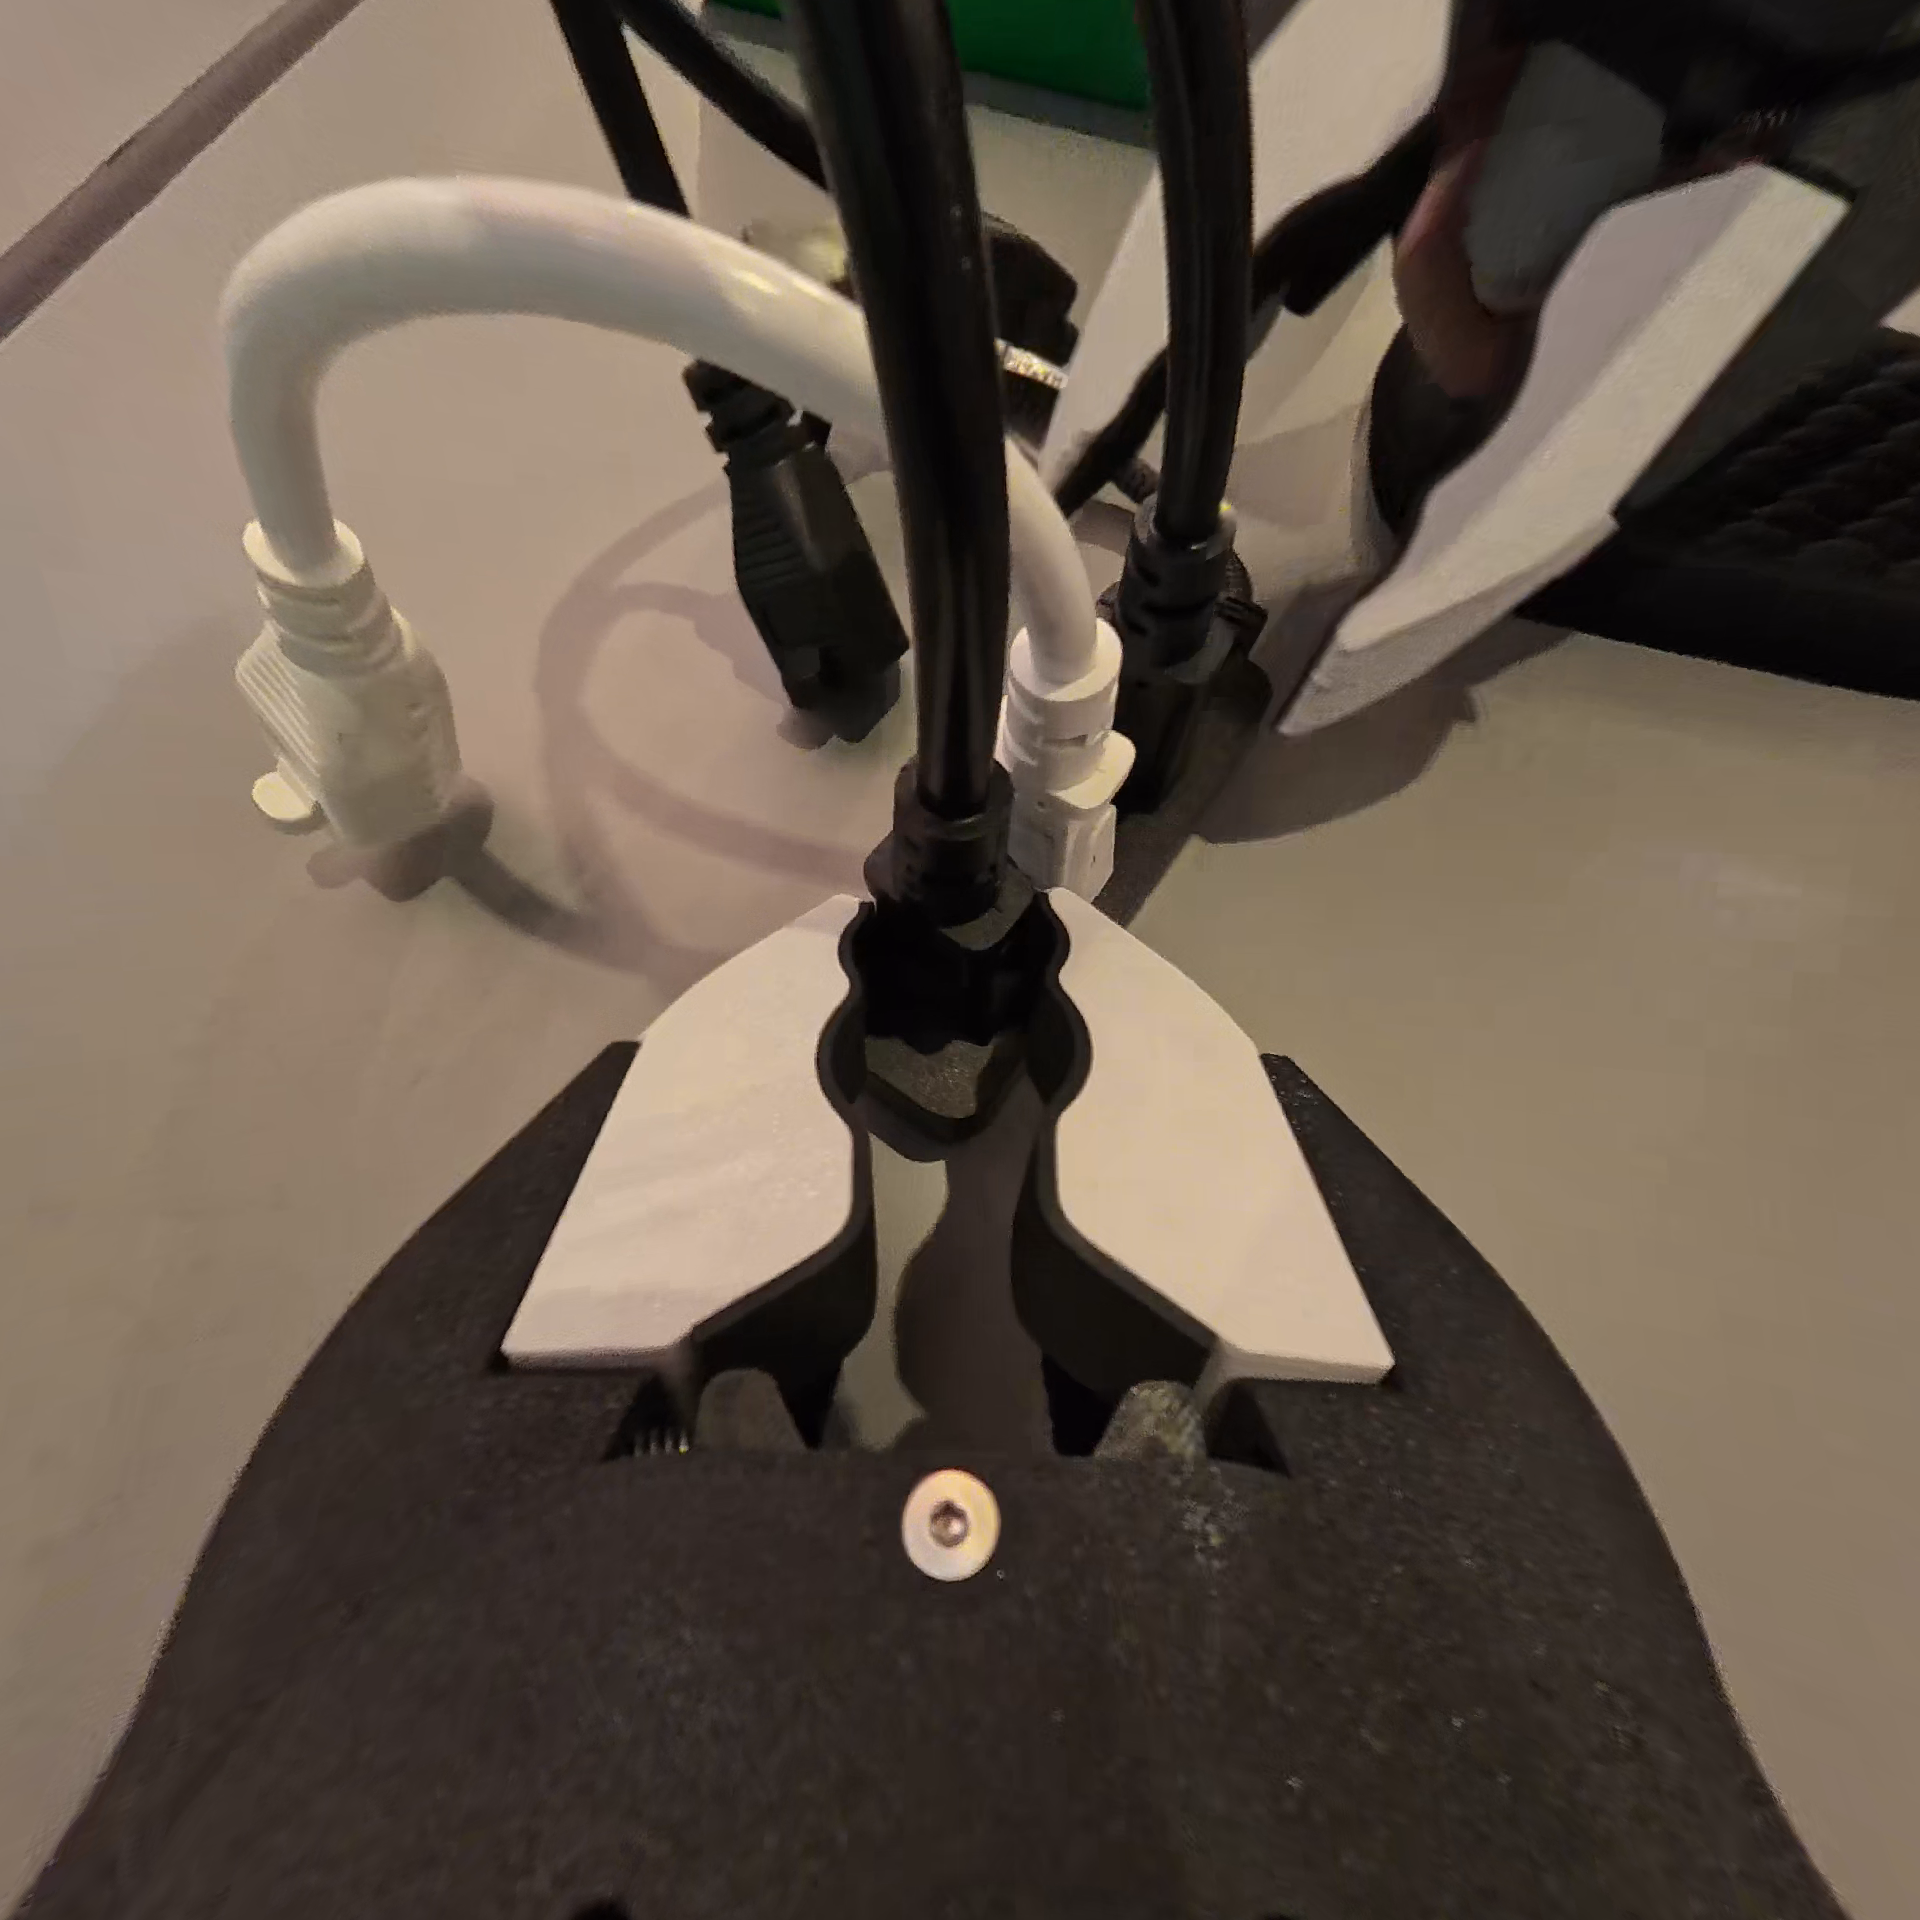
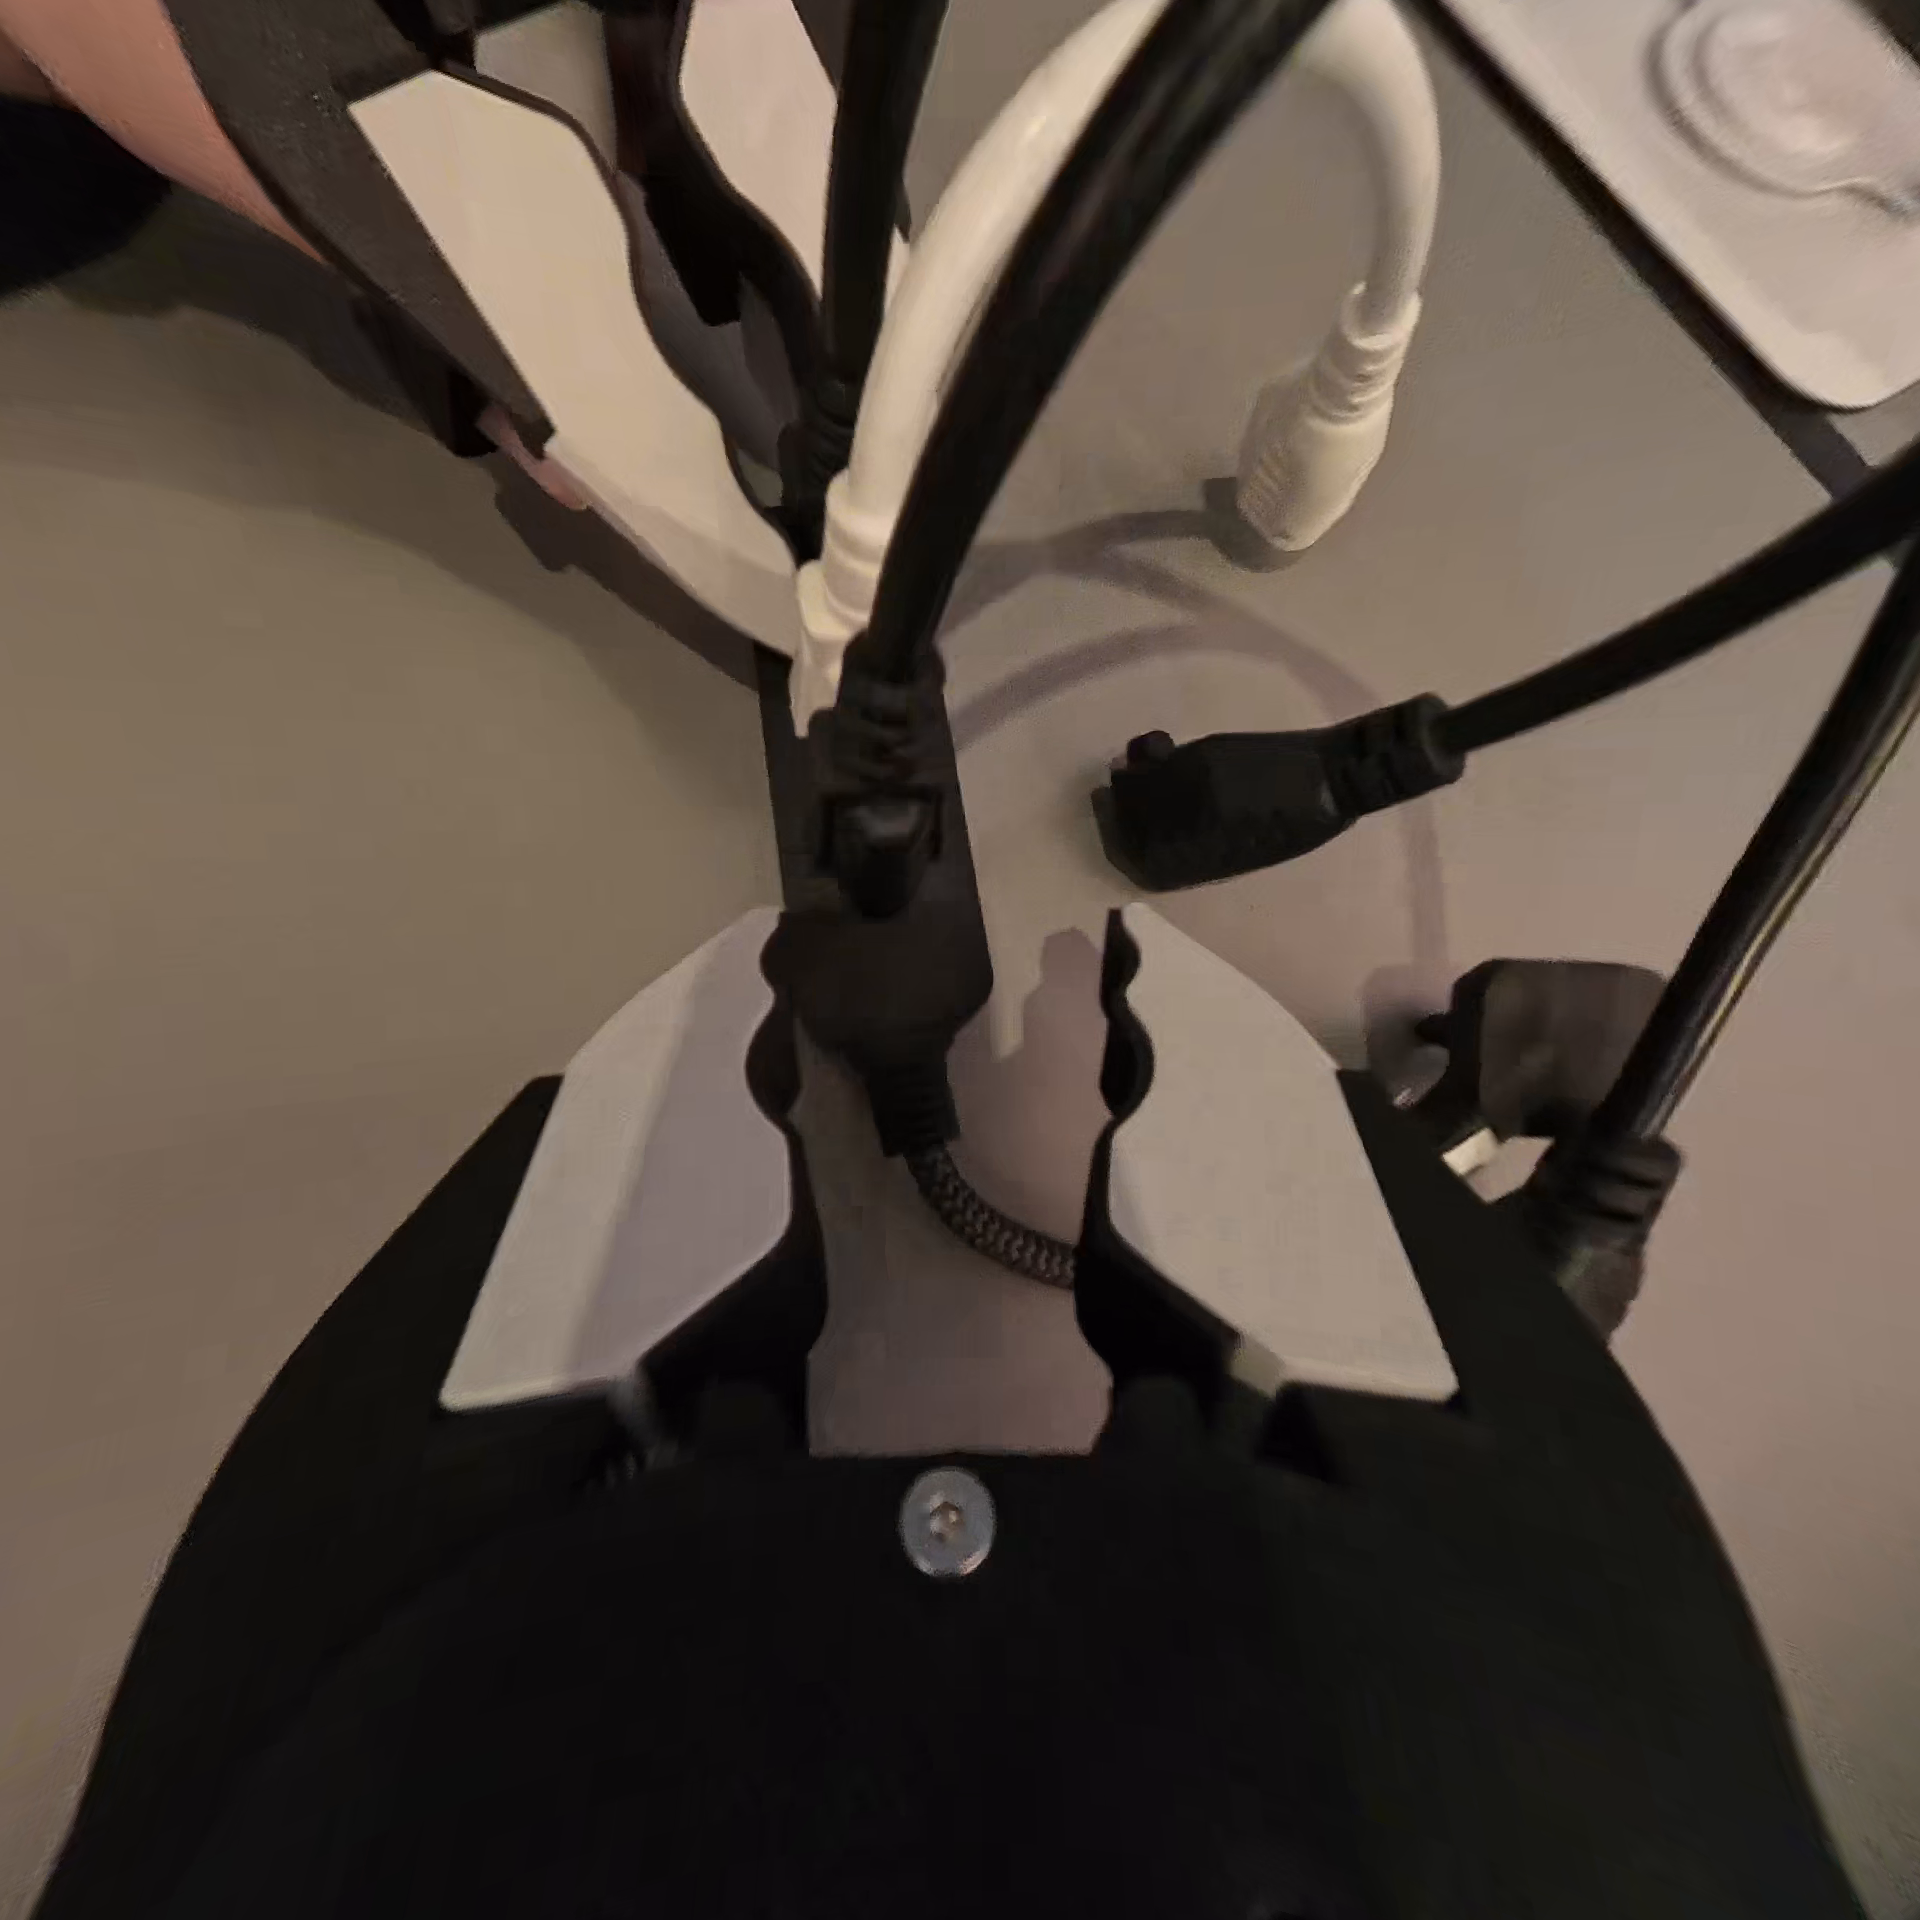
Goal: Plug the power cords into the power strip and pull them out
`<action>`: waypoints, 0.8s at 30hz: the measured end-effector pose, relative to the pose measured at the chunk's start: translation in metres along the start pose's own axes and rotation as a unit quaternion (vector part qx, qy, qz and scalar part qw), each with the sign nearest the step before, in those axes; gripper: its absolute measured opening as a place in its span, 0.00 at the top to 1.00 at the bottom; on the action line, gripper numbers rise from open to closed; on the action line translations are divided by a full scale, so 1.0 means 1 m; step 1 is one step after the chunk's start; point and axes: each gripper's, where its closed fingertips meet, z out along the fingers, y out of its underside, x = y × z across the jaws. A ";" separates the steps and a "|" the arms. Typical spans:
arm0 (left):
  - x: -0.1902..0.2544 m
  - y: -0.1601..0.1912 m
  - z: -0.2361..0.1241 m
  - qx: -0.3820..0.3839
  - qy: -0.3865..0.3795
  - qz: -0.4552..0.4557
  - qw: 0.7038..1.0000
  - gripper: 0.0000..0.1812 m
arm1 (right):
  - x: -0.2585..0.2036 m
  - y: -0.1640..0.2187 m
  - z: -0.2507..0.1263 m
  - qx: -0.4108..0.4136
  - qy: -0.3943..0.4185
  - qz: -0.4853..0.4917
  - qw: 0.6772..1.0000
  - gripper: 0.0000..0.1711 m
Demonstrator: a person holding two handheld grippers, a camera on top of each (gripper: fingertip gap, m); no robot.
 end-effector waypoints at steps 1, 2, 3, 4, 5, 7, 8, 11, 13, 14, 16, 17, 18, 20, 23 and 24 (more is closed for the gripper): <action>0.000 0.001 -0.002 -0.004 -0.007 -0.009 1.000 0.85 | -0.003 0.003 0.001 0.019 -0.005 0.007 1.000 0.64; 0.000 0.003 -0.004 -0.006 -0.015 -0.017 1.000 0.85 | -0.007 0.007 0.002 0.024 -0.010 0.008 1.000 0.63; 0.001 0.004 -0.006 -0.005 -0.021 -0.020 1.000 0.85 | -0.008 0.008 0.004 0.019 -0.008 -0.003 1.000 0.64; 0.002 0.005 -0.007 -0.002 -0.026 -0.016 1.000 0.85 | -0.009 0.006 0.005 0.017 -0.006 -0.018 1.000 0.66; 0.003 0.005 -0.008 -0.002 -0.030 -0.007 1.000 0.85 | -0.012 0.005 0.007 0.015 -0.016 -0.033 0.999 0.69; 0.004 0.007 -0.011 -0.012 -0.033 0.015 0.999 0.85 | -0.018 0.010 0.013 -0.009 -0.048 -0.042 0.998 0.76; 0.003 0.004 -0.015 -0.007 -0.037 0.023 0.999 0.85 | -0.018 0.012 0.015 -0.017 -0.058 -0.043 0.997 0.75; 0.004 -0.025 -0.038 0.071 -0.036 0.019 0.997 0.85 | -0.015 0.014 0.011 -0.011 -0.066 -0.063 0.996 0.75; 0.010 -0.046 -0.056 0.102 -0.025 0.023 0.994 0.83 | -0.012 0.017 0.005 -0.004 -0.072 -0.063 0.995 0.74; 0.013 -0.055 -0.063 0.107 -0.026 0.032 0.993 0.83 | -0.013 0.021 0.002 -0.008 -0.085 -0.065 0.994 0.76; 0.025 -0.073 -0.072 0.099 -0.015 0.061 0.993 0.81 | -0.013 0.028 -0.001 -0.012 -0.104 -0.083 0.991 0.79; 0.033 -0.080 -0.073 0.080 -0.001 0.081 0.994 0.81 | -0.012 0.031 -0.001 -0.014 -0.109 -0.095 0.989 0.81; 0.040 -0.084 -0.071 0.050 0.009 0.106 0.993 0.81 | -0.012 0.033 0.001 -0.015 -0.116 -0.106 0.988 0.87; 0.051 -0.089 -0.063 -0.029 0.026 0.176 0.984 0.80 | -0.014 0.033 0.006 -0.006 -0.133 -0.112 0.985 0.88; 0.060 -0.089 -0.046 -0.153 0.043 0.306 0.939 0.80 | -0.014 0.030 0.006 0.015 -0.139 -0.114 0.984 0.89; 0.057 -0.088 -0.042 -0.193 0.045 0.341 0.919 0.83 | -0.014 0.029 0.005 0.026 -0.138 -0.119 0.983 0.89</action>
